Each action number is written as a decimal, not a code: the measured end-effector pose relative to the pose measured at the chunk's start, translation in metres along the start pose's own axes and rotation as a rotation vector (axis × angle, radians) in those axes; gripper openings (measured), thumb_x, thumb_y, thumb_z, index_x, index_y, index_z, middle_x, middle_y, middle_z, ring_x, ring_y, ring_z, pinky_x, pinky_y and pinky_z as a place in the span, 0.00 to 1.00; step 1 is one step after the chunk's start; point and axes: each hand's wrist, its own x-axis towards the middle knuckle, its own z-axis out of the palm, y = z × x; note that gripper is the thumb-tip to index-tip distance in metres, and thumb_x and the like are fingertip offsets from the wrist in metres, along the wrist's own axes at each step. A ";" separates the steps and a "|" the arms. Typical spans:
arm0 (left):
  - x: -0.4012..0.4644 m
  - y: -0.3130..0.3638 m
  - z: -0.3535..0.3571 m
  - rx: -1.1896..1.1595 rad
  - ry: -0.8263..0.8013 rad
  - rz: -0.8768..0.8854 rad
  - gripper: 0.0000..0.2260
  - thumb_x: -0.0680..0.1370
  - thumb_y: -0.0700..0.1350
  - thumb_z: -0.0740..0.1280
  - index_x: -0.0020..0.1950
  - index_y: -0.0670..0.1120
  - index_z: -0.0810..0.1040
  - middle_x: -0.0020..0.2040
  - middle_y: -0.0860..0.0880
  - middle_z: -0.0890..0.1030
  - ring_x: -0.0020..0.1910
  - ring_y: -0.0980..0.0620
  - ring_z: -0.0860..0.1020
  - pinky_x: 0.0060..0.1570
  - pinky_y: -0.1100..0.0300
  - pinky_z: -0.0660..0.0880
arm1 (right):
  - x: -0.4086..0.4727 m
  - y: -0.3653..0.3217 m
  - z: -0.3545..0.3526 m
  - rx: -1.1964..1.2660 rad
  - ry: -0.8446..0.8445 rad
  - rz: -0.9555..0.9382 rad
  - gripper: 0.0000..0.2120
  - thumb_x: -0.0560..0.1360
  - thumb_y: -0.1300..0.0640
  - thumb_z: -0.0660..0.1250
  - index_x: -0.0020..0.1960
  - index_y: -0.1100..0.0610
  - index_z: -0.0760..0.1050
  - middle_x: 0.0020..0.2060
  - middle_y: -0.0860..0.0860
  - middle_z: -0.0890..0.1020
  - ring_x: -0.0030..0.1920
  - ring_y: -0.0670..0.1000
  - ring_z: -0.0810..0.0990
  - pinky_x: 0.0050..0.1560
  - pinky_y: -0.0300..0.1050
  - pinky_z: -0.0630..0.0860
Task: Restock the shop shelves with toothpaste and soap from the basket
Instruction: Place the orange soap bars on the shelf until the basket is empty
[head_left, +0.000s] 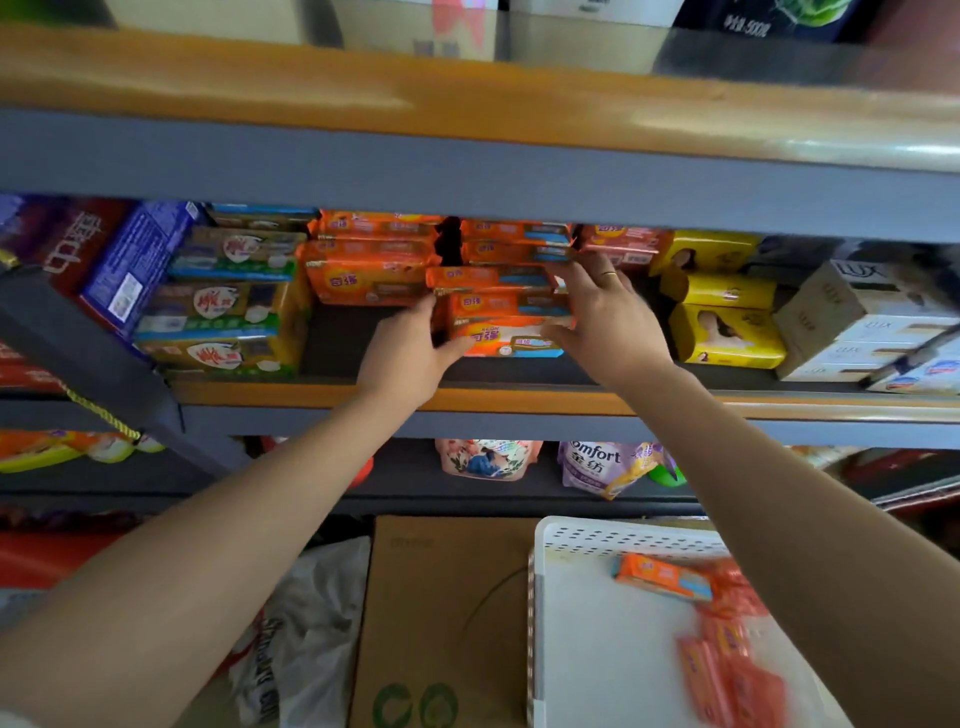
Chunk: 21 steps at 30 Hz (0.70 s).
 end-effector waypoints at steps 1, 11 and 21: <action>0.002 0.003 0.002 0.019 0.011 0.009 0.22 0.74 0.50 0.68 0.65 0.43 0.71 0.61 0.45 0.78 0.59 0.46 0.77 0.57 0.52 0.74 | 0.000 0.000 -0.002 -0.110 0.009 -0.054 0.28 0.74 0.50 0.67 0.71 0.53 0.62 0.70 0.56 0.65 0.68 0.60 0.66 0.64 0.56 0.67; -0.002 0.009 0.015 0.087 0.163 0.060 0.24 0.75 0.50 0.67 0.67 0.42 0.67 0.63 0.41 0.74 0.62 0.42 0.73 0.57 0.51 0.73 | 0.006 0.000 0.003 -0.291 -0.014 -0.149 0.25 0.75 0.50 0.65 0.68 0.57 0.65 0.67 0.56 0.70 0.66 0.60 0.68 0.63 0.54 0.65; -0.067 -0.001 0.009 0.331 -0.009 0.451 0.14 0.73 0.46 0.56 0.52 0.43 0.77 0.43 0.46 0.79 0.40 0.48 0.80 0.31 0.64 0.69 | 0.008 -0.008 0.012 -0.256 0.024 -0.114 0.27 0.72 0.47 0.68 0.66 0.58 0.65 0.66 0.57 0.69 0.65 0.60 0.67 0.61 0.55 0.67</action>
